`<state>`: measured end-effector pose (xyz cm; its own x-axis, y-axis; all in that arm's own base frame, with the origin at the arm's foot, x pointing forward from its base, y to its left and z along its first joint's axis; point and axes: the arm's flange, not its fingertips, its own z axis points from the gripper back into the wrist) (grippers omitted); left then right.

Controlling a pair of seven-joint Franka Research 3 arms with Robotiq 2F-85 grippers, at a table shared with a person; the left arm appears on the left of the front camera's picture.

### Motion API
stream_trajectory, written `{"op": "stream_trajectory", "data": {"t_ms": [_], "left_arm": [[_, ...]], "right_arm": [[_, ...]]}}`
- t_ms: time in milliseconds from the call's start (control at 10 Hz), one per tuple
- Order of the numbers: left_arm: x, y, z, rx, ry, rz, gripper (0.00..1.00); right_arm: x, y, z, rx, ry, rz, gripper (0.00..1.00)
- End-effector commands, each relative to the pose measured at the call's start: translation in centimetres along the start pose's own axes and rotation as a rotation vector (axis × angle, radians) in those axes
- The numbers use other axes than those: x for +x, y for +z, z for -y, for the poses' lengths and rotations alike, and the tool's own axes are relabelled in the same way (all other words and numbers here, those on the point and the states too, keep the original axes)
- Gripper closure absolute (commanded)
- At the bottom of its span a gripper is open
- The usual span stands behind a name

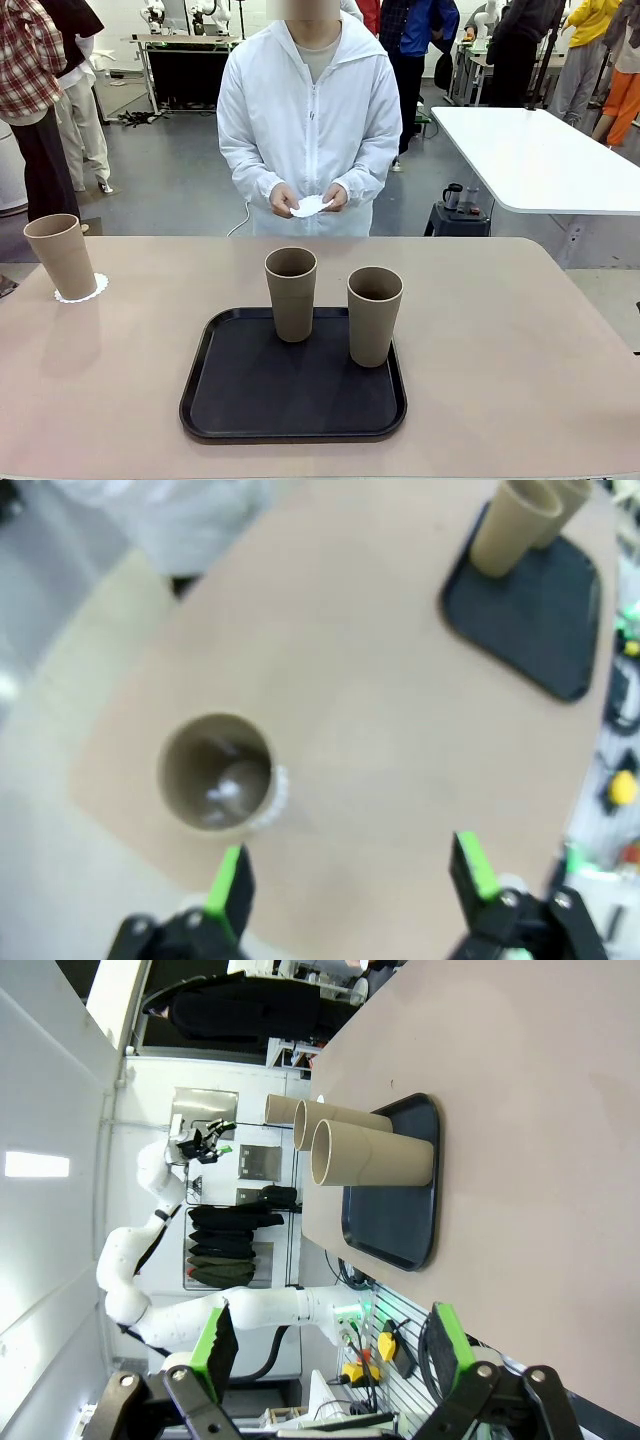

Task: Place coasters on the table and set cups on them.
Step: Pick up one Reusable plastic cup and place it on a coaster set by the human.

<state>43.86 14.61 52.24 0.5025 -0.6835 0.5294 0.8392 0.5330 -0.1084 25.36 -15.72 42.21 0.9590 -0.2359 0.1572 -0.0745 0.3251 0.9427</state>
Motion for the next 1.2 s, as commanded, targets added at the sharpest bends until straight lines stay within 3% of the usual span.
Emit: {"op": "stream_trajectory", "data": {"t_ms": [0,200,400,500,600,1100], "left_arm": [[2.5,-1.0,5.2,-0.063,0.077,-0.161,0.00],[3.4,-3.0,8.4,-0.055,0.106,-0.269,0.00],[3.0,-5.0,10.3,0.046,0.087,-0.368,0.00],[2.6,-5.3,10.5,0.077,0.061,-0.382,0.00],[3.5,-4.1,9.7,-0.016,0.098,-0.323,0.00],[3.5,-4.1,9.7,-0.016,0.098,-0.323,0.00]], "right_arm": [[0.0,0.1,0.0,0.014,0.000,0.004,0.00],[0.0,0.1,0.0,0.014,0.000,0.004,0.00],[0.0,0.1,0.0,0.014,0.000,0.004,0.00],[0.0,0.1,0.0,0.014,0.000,0.004,0.00],[0.0,0.1,0.0,0.014,0.000,0.004,0.00],[0.0,0.1,0.0,0.014,0.000,0.004,0.00]]}}
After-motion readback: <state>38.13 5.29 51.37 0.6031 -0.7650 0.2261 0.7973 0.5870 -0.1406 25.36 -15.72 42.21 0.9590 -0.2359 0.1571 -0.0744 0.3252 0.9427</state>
